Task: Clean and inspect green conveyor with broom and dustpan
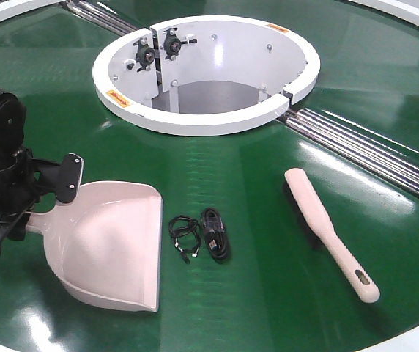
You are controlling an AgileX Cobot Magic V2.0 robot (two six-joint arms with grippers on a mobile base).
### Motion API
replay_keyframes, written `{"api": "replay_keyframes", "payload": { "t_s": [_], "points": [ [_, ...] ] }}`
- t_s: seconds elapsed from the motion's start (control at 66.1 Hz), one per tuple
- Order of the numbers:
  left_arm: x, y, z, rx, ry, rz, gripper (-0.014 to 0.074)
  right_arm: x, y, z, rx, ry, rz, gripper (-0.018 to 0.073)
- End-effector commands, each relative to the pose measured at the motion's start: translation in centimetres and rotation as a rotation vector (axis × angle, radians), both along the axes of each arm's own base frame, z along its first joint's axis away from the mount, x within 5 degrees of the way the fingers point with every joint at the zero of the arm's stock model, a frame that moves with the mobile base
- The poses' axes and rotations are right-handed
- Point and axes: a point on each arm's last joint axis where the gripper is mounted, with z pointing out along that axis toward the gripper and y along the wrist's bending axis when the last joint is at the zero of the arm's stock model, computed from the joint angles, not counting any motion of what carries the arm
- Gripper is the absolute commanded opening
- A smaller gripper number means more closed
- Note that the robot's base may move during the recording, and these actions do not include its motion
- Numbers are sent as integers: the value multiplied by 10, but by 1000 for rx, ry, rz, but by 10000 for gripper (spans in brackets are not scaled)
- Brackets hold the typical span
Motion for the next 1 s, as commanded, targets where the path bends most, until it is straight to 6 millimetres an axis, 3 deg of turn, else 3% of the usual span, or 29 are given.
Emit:
{"api": "replay_keyframes", "payload": {
  "t_s": [0.0, 0.983],
  "points": [
    [-3, -4, 22, -23, -55, 6, -6, -1, 0, 6, -6, -78, -2, -8],
    [-3, -4, 22, -23, -55, 6, -6, -1, 0, 6, -6, -77, -2, -8]
  ]
}}
